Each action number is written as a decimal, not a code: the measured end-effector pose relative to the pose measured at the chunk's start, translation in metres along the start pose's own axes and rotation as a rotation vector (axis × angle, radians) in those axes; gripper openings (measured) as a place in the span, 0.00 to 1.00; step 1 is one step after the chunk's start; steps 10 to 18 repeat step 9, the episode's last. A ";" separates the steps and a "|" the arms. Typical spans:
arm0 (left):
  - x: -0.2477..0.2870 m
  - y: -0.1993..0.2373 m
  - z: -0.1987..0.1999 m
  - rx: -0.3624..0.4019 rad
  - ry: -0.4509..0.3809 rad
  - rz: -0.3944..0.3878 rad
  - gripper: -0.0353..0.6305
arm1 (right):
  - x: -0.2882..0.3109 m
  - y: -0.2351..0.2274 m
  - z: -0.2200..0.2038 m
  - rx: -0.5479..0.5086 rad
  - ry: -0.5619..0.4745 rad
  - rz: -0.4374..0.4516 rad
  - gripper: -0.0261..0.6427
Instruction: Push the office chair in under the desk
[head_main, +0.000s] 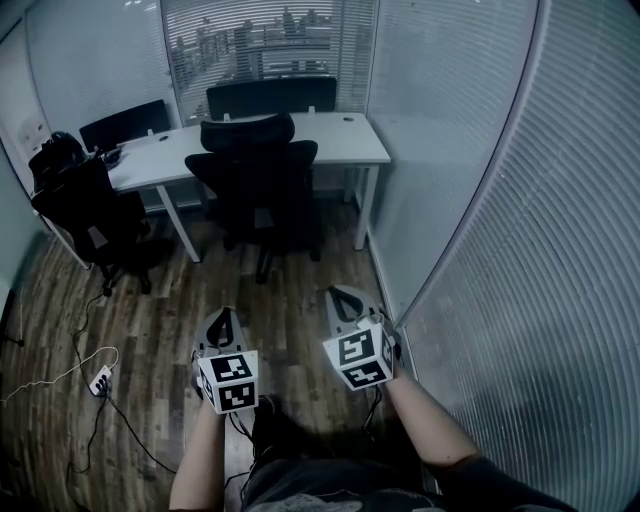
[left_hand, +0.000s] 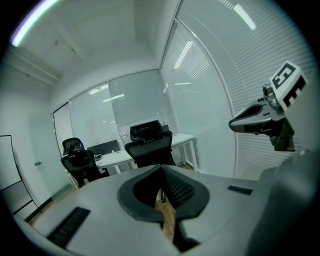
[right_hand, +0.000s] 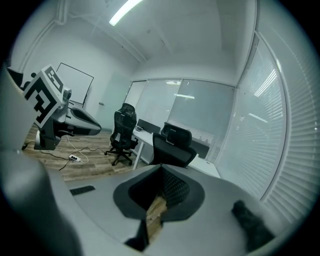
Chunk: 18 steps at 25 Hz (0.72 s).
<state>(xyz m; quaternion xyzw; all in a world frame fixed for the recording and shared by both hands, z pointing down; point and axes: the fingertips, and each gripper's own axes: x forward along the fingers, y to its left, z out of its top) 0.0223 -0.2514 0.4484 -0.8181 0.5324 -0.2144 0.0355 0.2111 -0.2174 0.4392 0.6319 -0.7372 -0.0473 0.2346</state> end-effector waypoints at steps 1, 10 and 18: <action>-0.002 -0.003 -0.001 -0.002 0.000 0.000 0.07 | -0.003 0.000 -0.001 -0.001 0.000 -0.001 0.07; -0.023 -0.001 -0.005 -0.015 -0.003 0.007 0.08 | -0.026 0.007 0.008 0.042 -0.014 0.018 0.07; -0.023 -0.001 -0.005 -0.015 -0.003 0.007 0.08 | -0.026 0.007 0.008 0.042 -0.014 0.018 0.07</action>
